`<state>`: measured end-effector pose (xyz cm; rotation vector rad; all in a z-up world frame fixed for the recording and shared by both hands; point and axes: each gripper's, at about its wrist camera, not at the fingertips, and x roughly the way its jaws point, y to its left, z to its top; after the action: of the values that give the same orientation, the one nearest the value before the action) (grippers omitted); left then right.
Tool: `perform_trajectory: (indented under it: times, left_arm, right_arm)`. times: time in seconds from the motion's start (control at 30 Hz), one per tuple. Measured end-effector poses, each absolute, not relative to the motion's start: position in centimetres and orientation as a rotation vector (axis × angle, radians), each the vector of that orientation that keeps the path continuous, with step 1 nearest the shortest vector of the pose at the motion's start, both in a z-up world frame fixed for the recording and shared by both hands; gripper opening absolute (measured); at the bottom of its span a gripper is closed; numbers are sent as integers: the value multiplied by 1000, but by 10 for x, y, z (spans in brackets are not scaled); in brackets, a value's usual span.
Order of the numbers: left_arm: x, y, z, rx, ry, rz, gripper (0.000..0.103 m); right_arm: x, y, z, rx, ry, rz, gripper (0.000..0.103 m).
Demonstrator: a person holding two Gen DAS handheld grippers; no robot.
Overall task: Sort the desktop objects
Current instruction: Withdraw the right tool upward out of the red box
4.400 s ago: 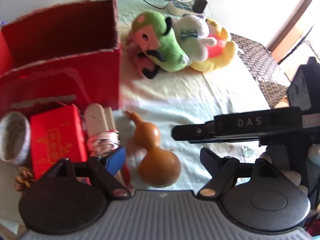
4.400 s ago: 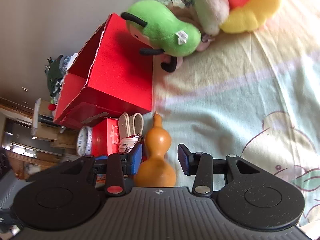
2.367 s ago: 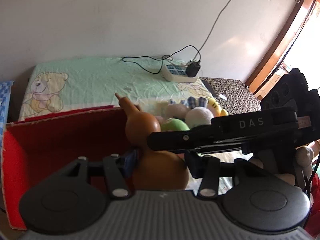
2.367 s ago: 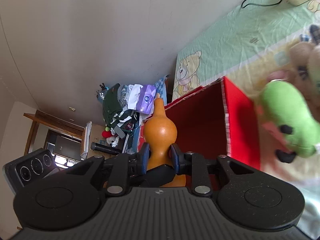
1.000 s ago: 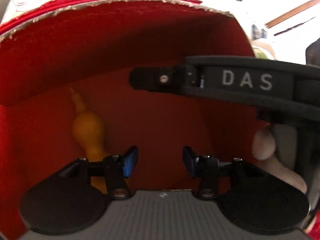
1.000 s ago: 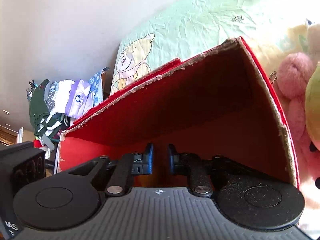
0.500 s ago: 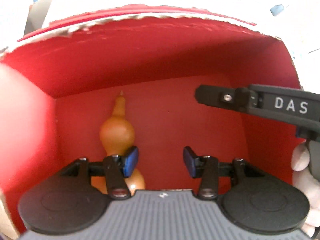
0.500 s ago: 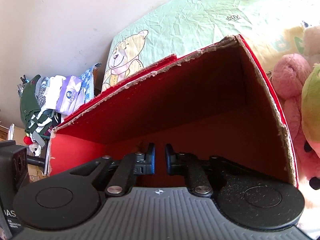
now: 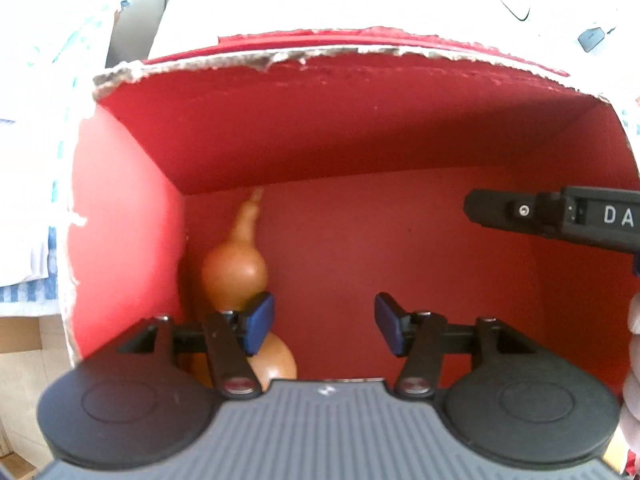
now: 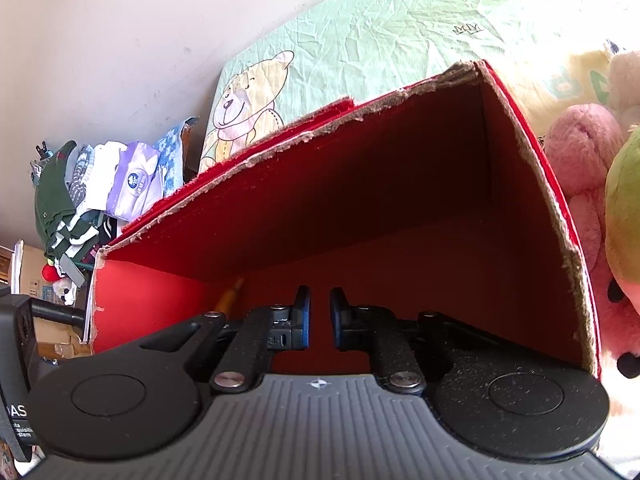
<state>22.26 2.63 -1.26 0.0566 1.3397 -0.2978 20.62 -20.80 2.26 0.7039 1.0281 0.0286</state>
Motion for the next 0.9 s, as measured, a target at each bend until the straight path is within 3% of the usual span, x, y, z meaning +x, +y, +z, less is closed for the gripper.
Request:
perform_trajectory:
  times: [0.43, 0.9]
  left_arm:
    - [203, -4, 7, 135, 1239, -238, 63]
    - [213, 49, -5, 180, 1149, -212, 62]
  right_arm:
    - [217, -198, 16, 625, 1106, 60, 14]
    - [225, -177, 11, 461, 1151, 54, 15]
